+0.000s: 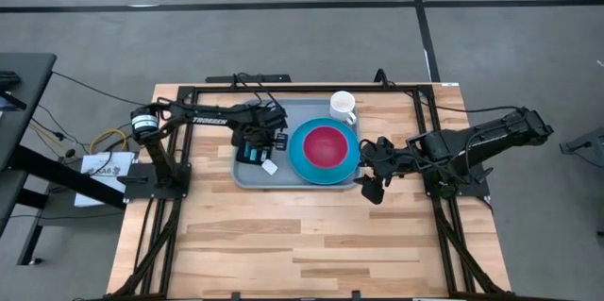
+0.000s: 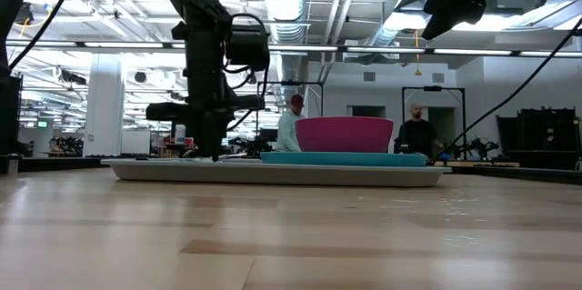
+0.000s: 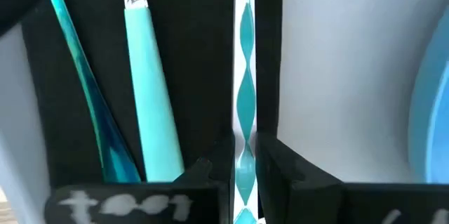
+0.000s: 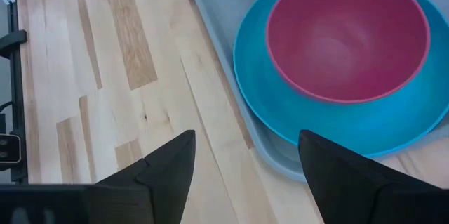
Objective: Set up tray
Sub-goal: Put the blue knife to the right of the blue spoon on the black napkin on the gray serving tray, then return to Home Position
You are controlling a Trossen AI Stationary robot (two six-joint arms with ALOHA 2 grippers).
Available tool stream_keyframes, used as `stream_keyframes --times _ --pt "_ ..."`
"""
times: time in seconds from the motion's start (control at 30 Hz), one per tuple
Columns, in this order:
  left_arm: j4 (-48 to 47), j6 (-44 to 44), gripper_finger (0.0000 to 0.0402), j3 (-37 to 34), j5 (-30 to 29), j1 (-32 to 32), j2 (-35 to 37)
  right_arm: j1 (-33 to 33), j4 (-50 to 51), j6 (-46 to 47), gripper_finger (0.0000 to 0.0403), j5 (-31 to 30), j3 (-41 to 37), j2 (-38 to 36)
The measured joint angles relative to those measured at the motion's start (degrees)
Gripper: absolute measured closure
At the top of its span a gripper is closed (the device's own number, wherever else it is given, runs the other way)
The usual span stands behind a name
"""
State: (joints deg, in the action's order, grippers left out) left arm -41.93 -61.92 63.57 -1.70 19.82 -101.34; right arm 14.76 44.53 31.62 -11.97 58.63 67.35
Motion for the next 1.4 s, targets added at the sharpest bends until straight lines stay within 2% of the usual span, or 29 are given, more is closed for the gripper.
stream_keyframes --times 0.6,1.23,1.4 --pt "-1.14 0.84 0.0364 0.0 -0.06 1.24 0.0 0.02 0.0 1.46 0.0159 -0.09 0.0 0.0" --pt "-1.15 2.77 0.0292 0.03 0.0 1.1 0.0 0.02 -0.01 1.24 0.0159 -0.02 0.0 0.01" --pt "-1.06 5.86 0.0284 1.58 -0.79 0.03 1.63 0.59 0.39 -3.74 0.0159 0.06 -0.09 -1.92"
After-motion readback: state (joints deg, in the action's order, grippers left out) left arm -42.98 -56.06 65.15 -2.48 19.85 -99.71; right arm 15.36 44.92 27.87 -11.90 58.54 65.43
